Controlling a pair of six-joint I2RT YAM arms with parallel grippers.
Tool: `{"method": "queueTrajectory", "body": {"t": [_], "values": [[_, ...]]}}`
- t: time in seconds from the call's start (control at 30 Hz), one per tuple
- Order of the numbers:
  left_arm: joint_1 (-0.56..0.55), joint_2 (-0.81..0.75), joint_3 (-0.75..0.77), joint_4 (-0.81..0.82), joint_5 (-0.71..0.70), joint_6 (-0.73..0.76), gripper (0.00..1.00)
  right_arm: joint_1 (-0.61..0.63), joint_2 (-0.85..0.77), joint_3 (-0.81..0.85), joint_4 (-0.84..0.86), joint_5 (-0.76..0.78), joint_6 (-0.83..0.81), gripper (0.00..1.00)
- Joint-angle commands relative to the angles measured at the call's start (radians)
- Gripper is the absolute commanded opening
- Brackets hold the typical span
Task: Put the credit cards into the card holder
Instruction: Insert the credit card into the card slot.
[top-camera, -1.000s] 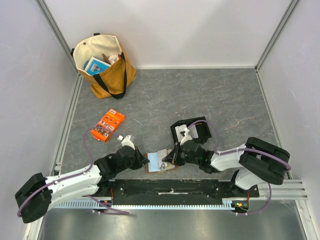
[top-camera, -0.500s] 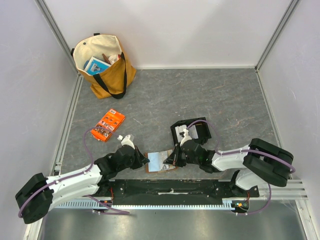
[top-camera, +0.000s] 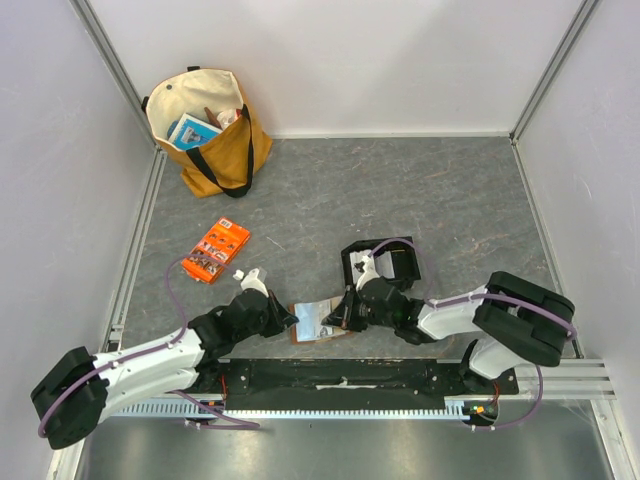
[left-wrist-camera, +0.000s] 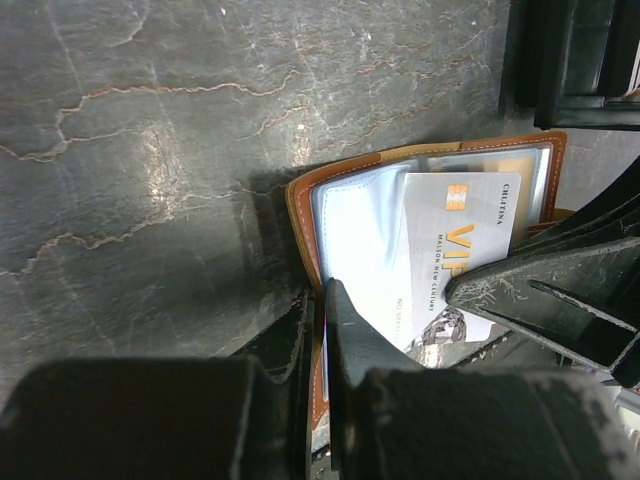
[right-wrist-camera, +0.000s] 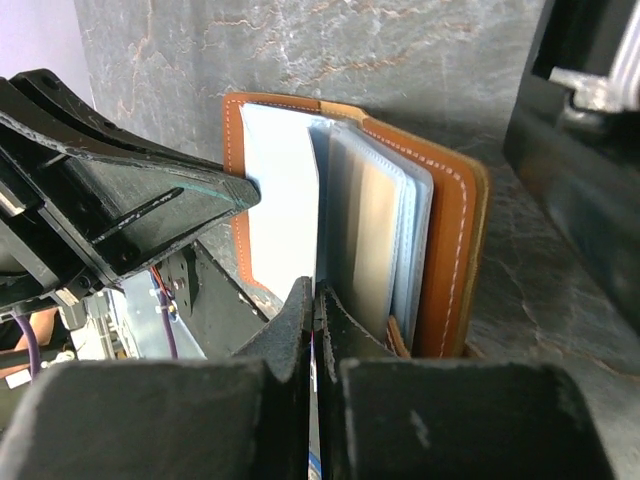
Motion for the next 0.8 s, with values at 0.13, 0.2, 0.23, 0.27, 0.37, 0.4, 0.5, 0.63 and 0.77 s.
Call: {"method": "queueTrajectory", "body": {"t": [0.13,0.2,0.23,0.27,0.37,0.4,0.5,0.63,0.77], "values": [[-0.001,-0.051,-0.038,-0.051,-0.05,-0.059,0.02,0.014,-0.118,-0.098,-0.264,0.08,0.111,0.0],[-0.001,-0.063,-0.047,-0.045,-0.047,-0.064,0.02,0.014,-0.105,-0.106,-0.218,0.059,0.119,0.0],[0.001,-0.068,-0.047,-0.043,-0.047,-0.066,0.02,0.016,-0.069,-0.104,-0.187,0.039,0.122,0.0],[0.001,-0.069,-0.049,-0.04,-0.046,-0.061,0.02,0.02,-0.039,-0.104,-0.14,0.025,0.126,0.0],[0.001,-0.063,-0.047,-0.023,-0.033,-0.047,0.02,0.036,0.055,-0.072,-0.037,-0.015,0.133,0.0],[-0.001,-0.059,-0.046,-0.026,-0.032,-0.046,0.02,0.045,0.078,-0.054,-0.009,-0.026,0.133,0.0],[-0.001,-0.059,-0.044,-0.036,-0.036,-0.044,0.02,0.056,0.106,-0.029,-0.012,-0.035,0.13,0.0],[0.001,-0.06,-0.046,-0.039,-0.05,-0.047,0.02,0.056,0.054,-0.037,-0.088,-0.026,0.116,0.0],[0.007,-0.05,-0.042,-0.036,-0.062,-0.06,0.02,0.054,-0.018,-0.043,-0.177,-0.027,0.093,0.0]]}}
